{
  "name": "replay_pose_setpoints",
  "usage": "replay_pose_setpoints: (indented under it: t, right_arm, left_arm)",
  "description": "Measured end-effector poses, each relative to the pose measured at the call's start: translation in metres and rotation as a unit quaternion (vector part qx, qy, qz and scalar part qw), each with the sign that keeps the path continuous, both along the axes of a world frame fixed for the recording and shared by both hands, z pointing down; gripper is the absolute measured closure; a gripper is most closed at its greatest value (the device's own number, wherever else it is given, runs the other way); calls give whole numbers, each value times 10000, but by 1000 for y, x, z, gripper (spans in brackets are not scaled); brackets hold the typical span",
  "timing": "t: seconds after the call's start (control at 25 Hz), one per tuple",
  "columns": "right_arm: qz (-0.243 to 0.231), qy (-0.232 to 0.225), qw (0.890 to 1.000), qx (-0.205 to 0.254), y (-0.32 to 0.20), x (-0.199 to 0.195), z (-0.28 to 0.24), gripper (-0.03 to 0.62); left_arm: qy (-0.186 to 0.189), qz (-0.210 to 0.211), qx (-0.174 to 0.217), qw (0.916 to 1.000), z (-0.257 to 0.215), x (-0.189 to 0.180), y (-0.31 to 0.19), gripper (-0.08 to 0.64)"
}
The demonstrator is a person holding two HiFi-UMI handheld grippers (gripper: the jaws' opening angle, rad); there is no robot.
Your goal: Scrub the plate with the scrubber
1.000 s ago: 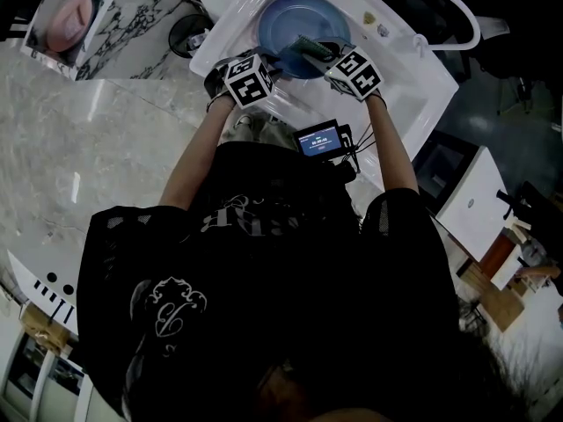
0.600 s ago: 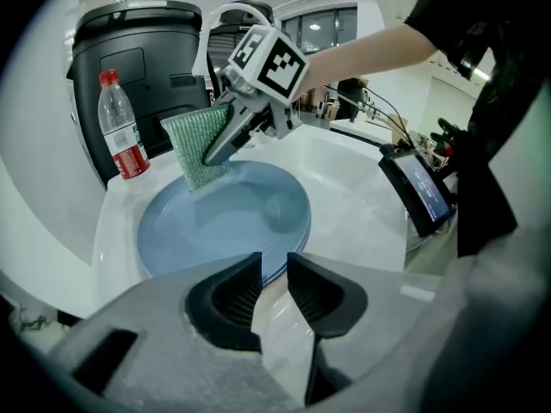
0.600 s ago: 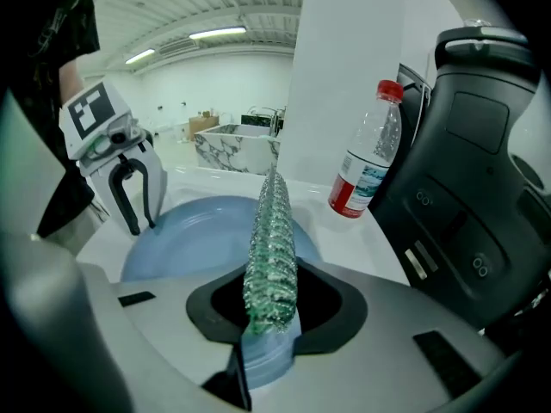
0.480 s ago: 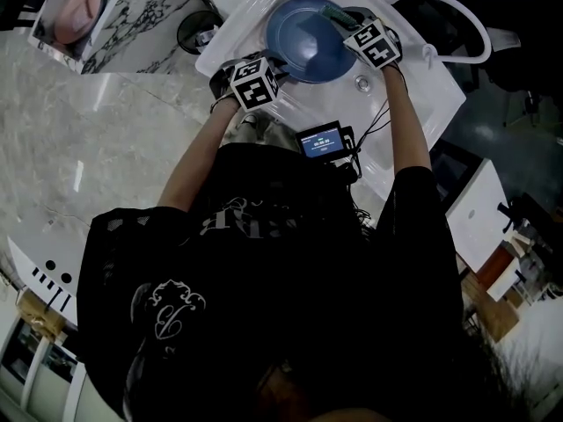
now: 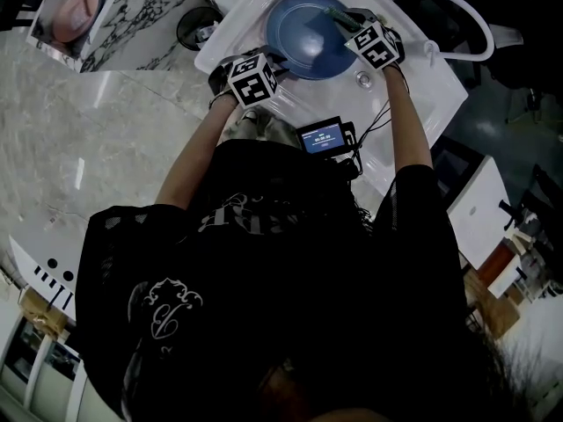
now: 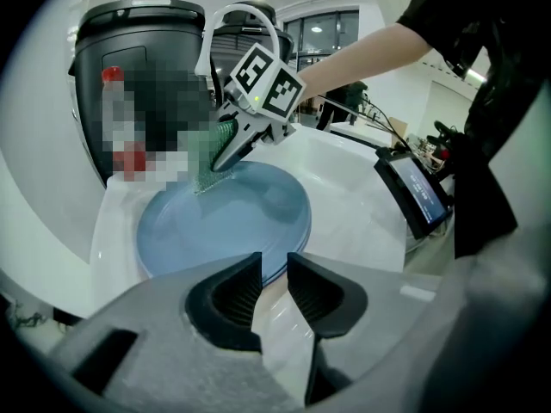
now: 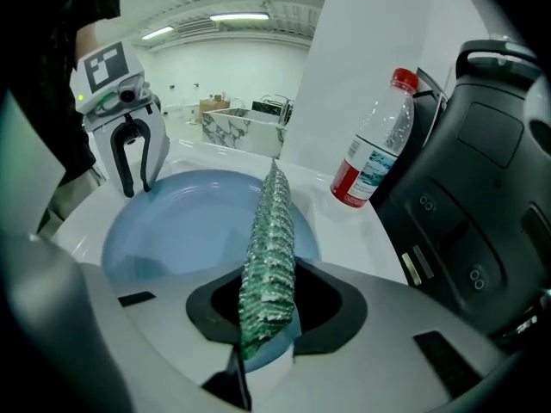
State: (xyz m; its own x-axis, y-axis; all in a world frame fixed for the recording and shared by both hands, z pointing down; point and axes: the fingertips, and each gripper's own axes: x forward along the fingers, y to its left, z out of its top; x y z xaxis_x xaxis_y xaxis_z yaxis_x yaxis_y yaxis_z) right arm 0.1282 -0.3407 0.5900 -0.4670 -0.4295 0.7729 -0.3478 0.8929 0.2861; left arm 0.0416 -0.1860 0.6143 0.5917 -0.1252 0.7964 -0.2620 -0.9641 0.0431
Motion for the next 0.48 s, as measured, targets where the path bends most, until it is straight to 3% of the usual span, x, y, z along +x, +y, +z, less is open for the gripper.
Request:
replay_pose_setpoints:
  t: [0.2,0.48]
  right_arm:
    - [443,-379,9976,-381,29,12,1,502]
    - [369,-562,9946,-794,74,9,3,502]
  left_arm:
    - [39,9,-18,10000,-1,0,0,469]
    - [54,2,-10,10000,1,0,-1,469]
